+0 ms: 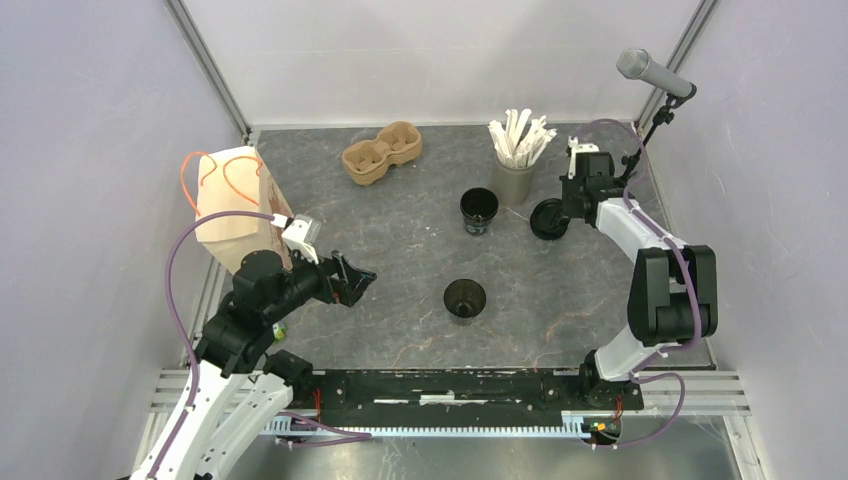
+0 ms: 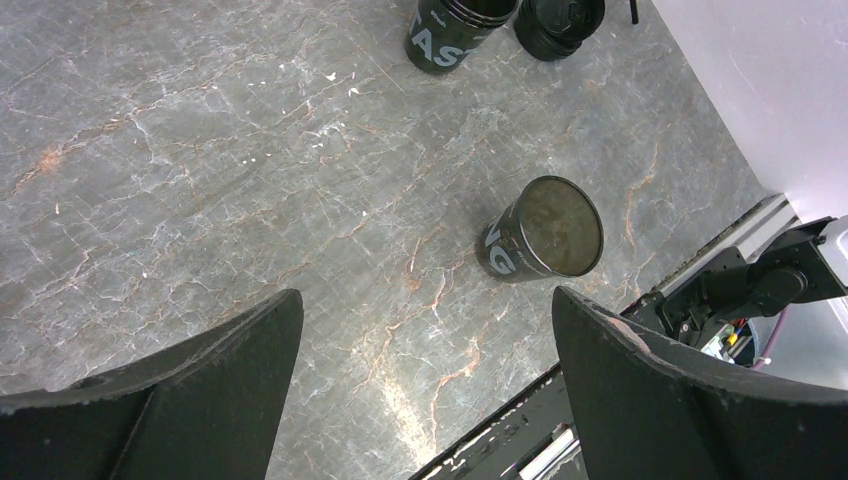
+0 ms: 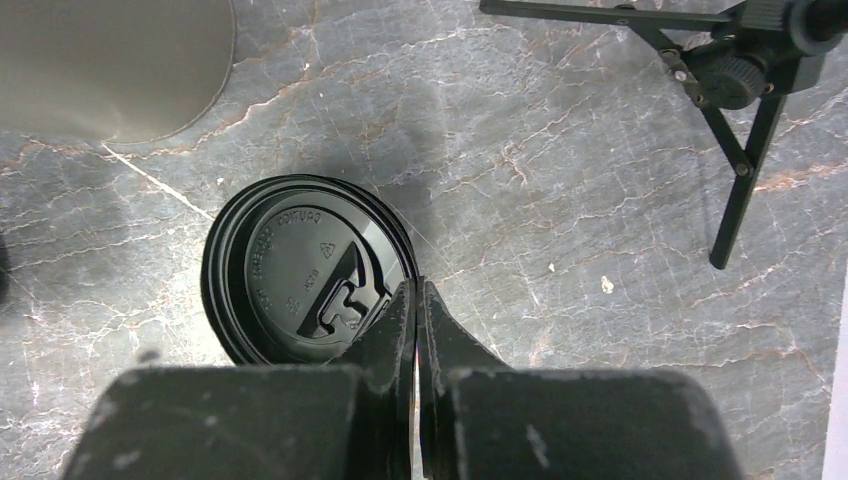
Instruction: Pack the takeout coffee
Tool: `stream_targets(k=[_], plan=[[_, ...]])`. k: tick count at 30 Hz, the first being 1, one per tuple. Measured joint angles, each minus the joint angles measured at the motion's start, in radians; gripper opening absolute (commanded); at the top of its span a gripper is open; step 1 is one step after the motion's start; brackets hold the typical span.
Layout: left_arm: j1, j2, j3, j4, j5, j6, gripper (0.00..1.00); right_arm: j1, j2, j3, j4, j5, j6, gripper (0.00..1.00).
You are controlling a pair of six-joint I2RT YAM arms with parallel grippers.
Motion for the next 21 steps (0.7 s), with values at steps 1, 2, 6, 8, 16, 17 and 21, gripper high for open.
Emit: stream_targets(k=[1,2,6,8,16,17,21], plan=[[0.0,0.0,0.0,0.0,0.0,0.0,1.0,0.0,-0.007,0.0,-0.001,0.002,0.0,0.0],[0.0,0.0,0.0,0.0,0.0,0.0,1.0,0.001,-0.013,0.0,-0.002,0.006,0.0,0.0],[0.0,0.001,0.0,0.0,0.0,0.0,1.0,0.003,-0.035,0.0,-0.007,0.018,0.0,0.0],[0.0,0.001,0.0,0.0,0.0,0.0,1.0,0.003,-0.042,0.0,-0.007,0.018,0.0,0.0],[0.0,0.01,-0.001,0.0,0.0,0.0,1.0,-0.006,-0.044,-0.005,0.01,-0.069,0.052,0.0],[0.0,0.011,-0.002,0.0,0.0,0.0,1.0,-0.009,-0.044,-0.011,0.017,-0.084,0.064,0.0],[0.0,0.011,-0.005,0.0,0.0,0.0,1.0,-0.03,-0.044,-0.035,0.034,-0.149,0.103,0.0]])
